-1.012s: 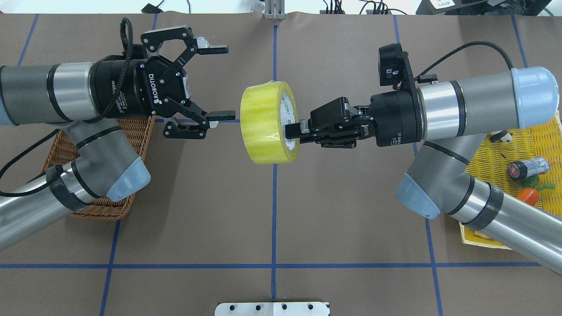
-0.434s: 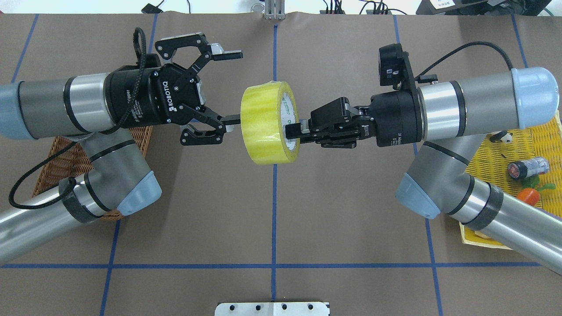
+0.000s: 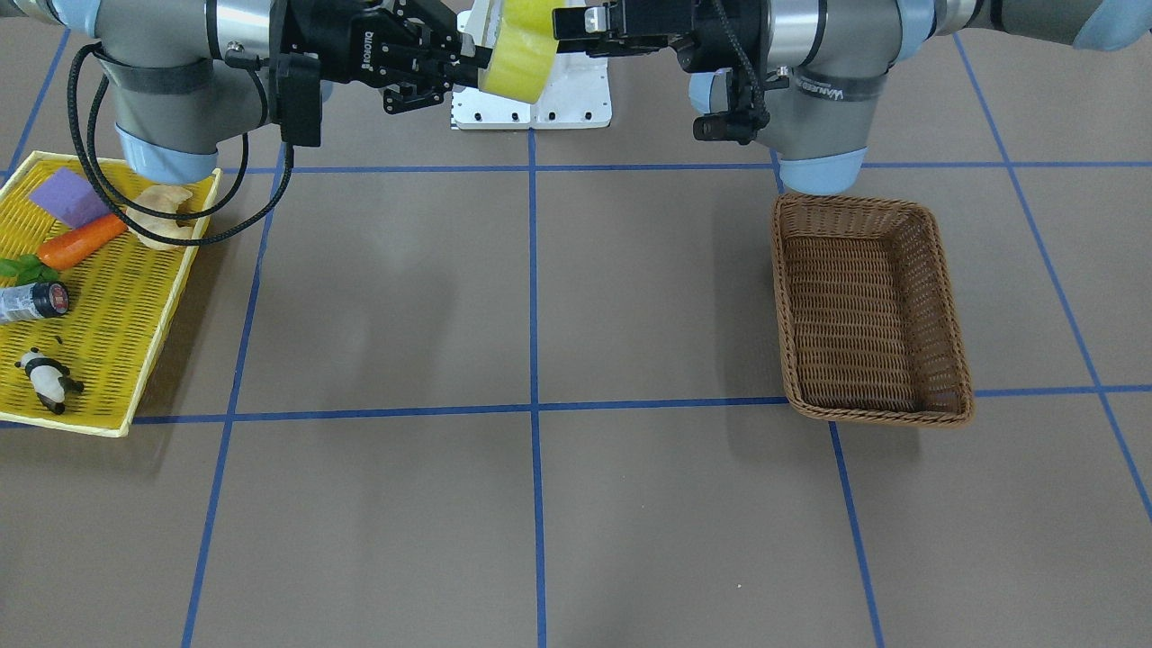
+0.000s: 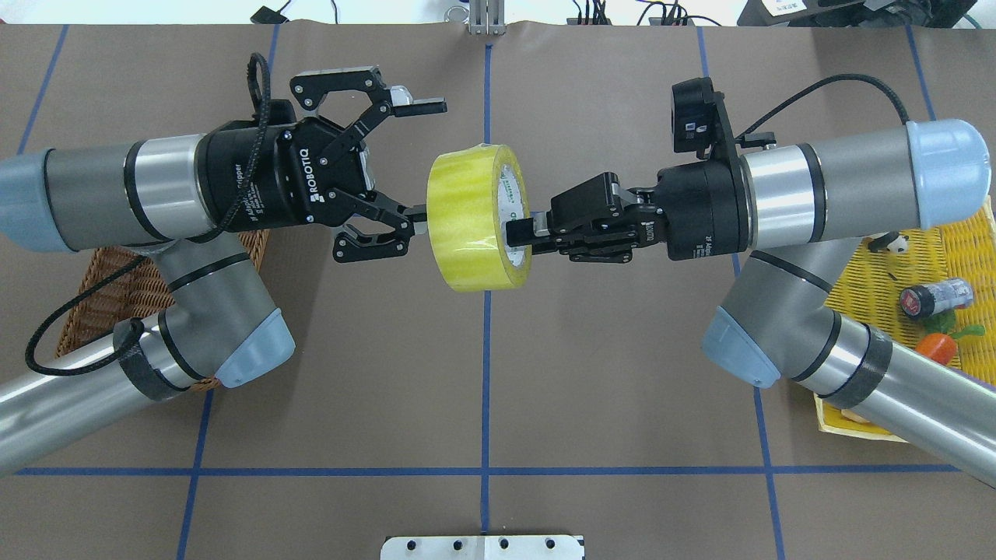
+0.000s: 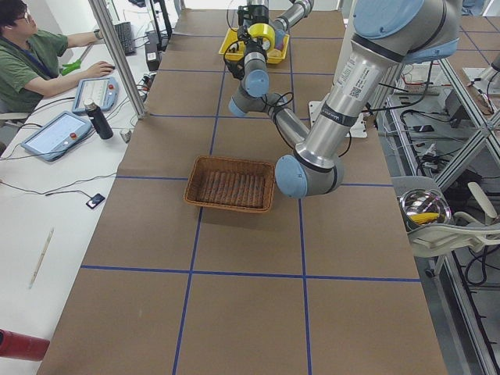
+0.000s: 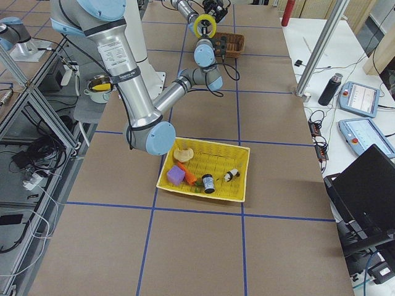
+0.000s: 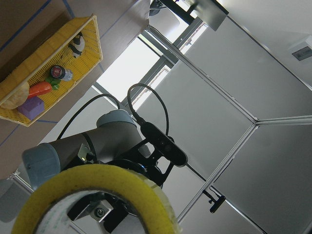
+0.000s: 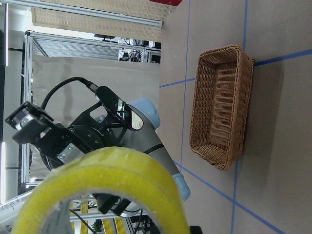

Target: Move tape to another basket

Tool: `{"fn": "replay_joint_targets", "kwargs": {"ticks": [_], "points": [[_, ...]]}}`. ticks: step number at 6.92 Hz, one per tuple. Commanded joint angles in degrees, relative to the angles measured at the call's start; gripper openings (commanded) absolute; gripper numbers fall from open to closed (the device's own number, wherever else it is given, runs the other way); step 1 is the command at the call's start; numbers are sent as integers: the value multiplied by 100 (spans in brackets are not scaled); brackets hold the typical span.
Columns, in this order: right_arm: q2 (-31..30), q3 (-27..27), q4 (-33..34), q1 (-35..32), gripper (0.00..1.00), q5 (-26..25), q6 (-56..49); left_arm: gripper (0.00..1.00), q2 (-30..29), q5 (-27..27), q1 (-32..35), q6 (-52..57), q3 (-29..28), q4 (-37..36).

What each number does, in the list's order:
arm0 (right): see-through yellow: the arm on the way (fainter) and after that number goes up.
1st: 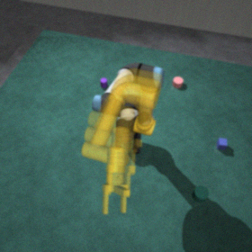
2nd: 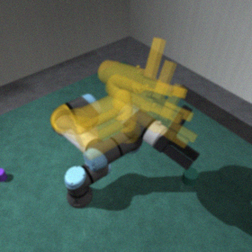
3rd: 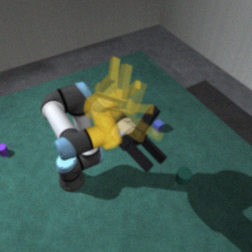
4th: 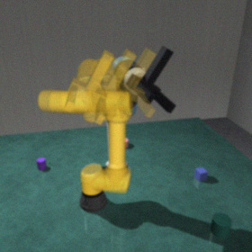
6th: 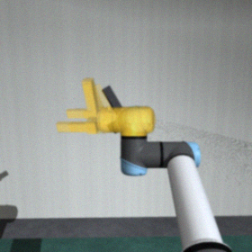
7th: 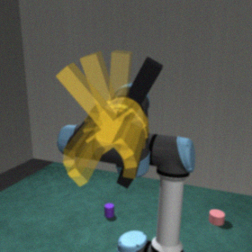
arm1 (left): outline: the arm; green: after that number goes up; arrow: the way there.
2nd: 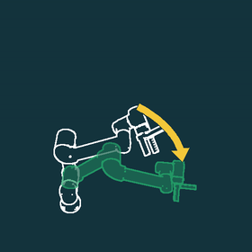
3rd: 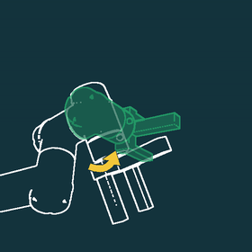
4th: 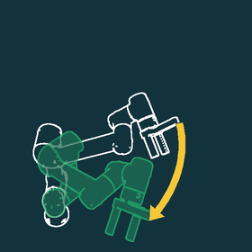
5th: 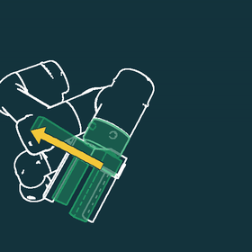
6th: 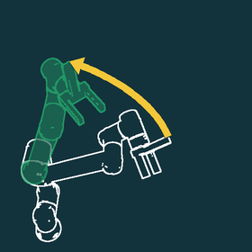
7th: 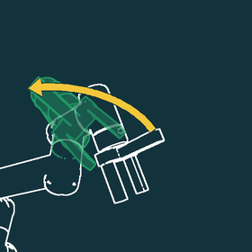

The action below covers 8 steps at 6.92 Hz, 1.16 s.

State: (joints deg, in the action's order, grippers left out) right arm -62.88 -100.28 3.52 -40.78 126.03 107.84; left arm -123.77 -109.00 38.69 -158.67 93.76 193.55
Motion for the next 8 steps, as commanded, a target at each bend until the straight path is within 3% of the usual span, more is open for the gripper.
{"fn": "replay_joint_targets", "kwargs": {"ticks": [1,3,7,8], "points": [[4,0,0,0,0,0,0,69,-24,2,-63,20,-16,-2],[-5,9,0,-9,0,0,0,57,-24,-7,-90,29,-7,7],[-22,0,-9,-9,0,9,0,47,28,-7,-90,47,-16,16],[-22,0,-9,-9,0,0,-9,40,38,-16,-90,47,-16,25]]}}
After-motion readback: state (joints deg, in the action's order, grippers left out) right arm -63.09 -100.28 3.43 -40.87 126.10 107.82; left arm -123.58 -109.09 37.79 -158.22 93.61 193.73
